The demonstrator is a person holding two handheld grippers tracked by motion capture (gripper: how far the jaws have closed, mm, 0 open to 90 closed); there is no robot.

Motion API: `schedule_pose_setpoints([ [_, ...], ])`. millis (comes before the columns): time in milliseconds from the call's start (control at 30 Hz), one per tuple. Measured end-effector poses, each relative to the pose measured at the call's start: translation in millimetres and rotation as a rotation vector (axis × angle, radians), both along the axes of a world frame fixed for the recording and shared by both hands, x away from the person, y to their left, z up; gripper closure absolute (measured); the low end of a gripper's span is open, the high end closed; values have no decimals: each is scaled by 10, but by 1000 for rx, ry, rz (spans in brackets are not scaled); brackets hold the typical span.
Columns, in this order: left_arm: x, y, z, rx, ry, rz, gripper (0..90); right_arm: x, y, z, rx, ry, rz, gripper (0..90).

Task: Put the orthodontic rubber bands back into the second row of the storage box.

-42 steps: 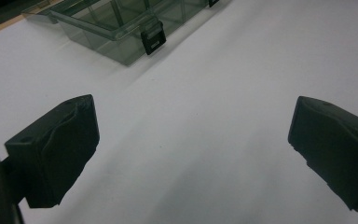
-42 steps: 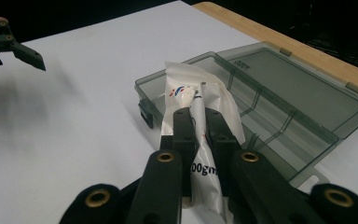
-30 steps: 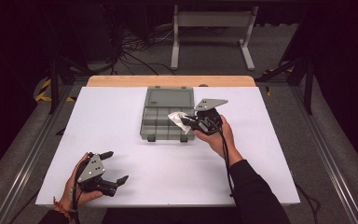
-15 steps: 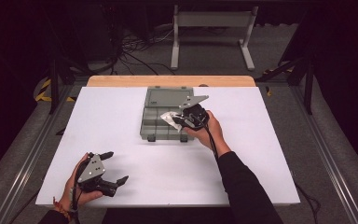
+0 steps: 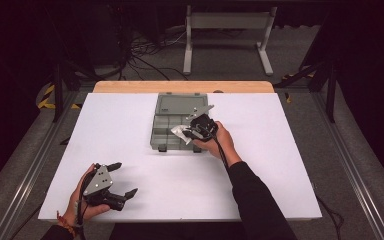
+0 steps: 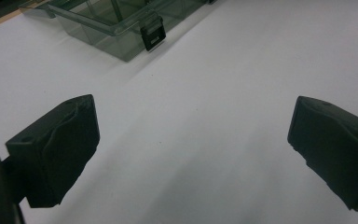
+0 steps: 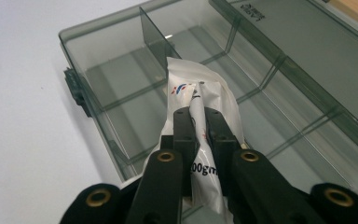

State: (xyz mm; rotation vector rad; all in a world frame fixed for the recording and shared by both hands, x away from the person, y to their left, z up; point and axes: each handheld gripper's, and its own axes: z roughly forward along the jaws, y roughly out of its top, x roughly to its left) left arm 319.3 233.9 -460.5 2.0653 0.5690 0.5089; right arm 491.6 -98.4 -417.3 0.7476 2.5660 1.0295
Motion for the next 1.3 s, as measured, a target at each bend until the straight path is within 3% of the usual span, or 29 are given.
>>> schedule_pose_setpoints([
  [200, -4, -11, -8, 0, 7, -1, 29, -10, 23, -24, -9, 23, 37, 857],
  [333, 2, -14, -10, 2, 9, -5, 29, -11, 55, -57, -41, 35, 52, 857],
  [533, 6, -16, -15, 4, 12, -6, 29, 23, 93, -128, -94, 41, 42, 854],
  [633, 3, -19, -17, 8, 10, -8, 29, 78, 88, -204, -114, 75, 30, 846],
  [767, 3, -16, -17, 7, 13, -8, 29, 100, 73, -224, -96, 100, 17, 844],
  [900, 5, -17, -19, 6, 15, -10, 28, 86, 77, -209, -112, 94, 11, 818],
  [1033, 5, -17, -15, 8, 11, -8, 29, 54, 57, -175, -124, 80, -3, 728],
  [1167, -1, -13, -17, 4, 16, -2, 31, -7, 14, -120, -93, 66, -30, 660],
  [1300, 3, -4, 4, -27, 20, 9, 45, -81, -36, -58, -60, 9, -57, 588],
])
